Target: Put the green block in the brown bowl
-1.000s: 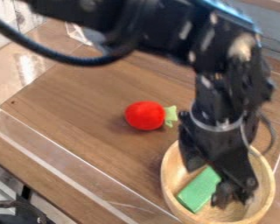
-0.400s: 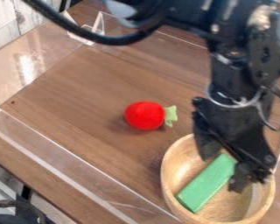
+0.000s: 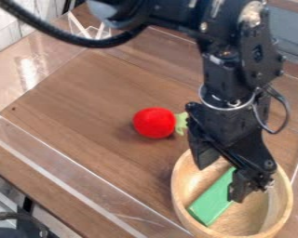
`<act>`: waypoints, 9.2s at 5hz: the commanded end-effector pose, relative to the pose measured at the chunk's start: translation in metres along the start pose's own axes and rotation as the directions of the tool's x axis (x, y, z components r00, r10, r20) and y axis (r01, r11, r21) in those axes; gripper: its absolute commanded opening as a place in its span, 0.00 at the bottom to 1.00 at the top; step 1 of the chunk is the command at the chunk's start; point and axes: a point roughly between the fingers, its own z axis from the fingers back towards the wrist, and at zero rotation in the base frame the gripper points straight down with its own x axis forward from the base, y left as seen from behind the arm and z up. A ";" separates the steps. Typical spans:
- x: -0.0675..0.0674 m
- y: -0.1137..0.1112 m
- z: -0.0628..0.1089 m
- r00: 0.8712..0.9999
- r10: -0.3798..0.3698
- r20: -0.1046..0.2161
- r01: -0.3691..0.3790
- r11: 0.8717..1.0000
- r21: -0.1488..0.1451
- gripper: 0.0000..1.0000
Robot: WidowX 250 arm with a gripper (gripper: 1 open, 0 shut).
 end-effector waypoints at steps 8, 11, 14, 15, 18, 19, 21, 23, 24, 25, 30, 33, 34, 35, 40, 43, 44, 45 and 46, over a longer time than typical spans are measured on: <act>-0.002 -0.011 0.012 0.997 0.082 0.002 -0.082 0.996 0.021 0.00; 0.004 -0.028 0.018 0.998 0.057 -0.003 -0.057 0.998 -0.006 1.00; 0.064 -0.002 0.005 0.998 0.070 -0.004 -0.070 0.995 0.073 1.00; 0.090 -0.006 0.000 0.998 0.067 0.009 -0.068 0.995 0.078 1.00; 0.111 0.000 -0.028 0.998 0.048 0.045 -0.052 0.994 0.091 1.00; 0.120 0.007 -0.030 0.998 0.028 0.055 -0.034 0.992 0.120 1.00; 0.124 0.032 -0.027 0.994 0.070 0.079 -0.083 0.981 0.176 1.00; 0.117 0.053 -0.019 0.986 0.129 0.107 -0.150 0.963 0.222 1.00; 0.118 0.050 -0.021 0.987 0.118 0.105 -0.140 0.964 0.227 1.00; 0.112 0.045 -0.025 0.994 0.053 0.097 -0.073 0.973 0.220 1.00; 0.115 -0.004 -0.008 0.988 -0.009 0.155 -0.031 0.966 0.257 1.00; 0.071 -0.005 0.003 0.985 -0.119 0.124 0.092 0.974 0.205 1.00; 0.040 0.004 0.002 0.983 -0.143 0.118 0.119 0.974 0.194 0.00; 0.028 0.014 -0.006 0.988 -0.097 0.123 0.071 0.978 0.195 1.00; 0.028 0.003 -0.018 0.998 -0.002 0.056 -0.004 0.993 0.118 1.00; 0.012 0.021 -0.034 0.999 -0.046 0.028 0.042 0.991 0.128 1.00; 0.020 0.014 -0.040 0.999 -0.044 0.027 0.040 0.990 0.139 1.00; 0.024 0.012 -0.050 0.999 -0.041 0.024 0.037 0.989 0.142 1.00; 0.027 0.007 -0.039 0.996 -0.084 0.019 0.080 0.987 0.142 1.00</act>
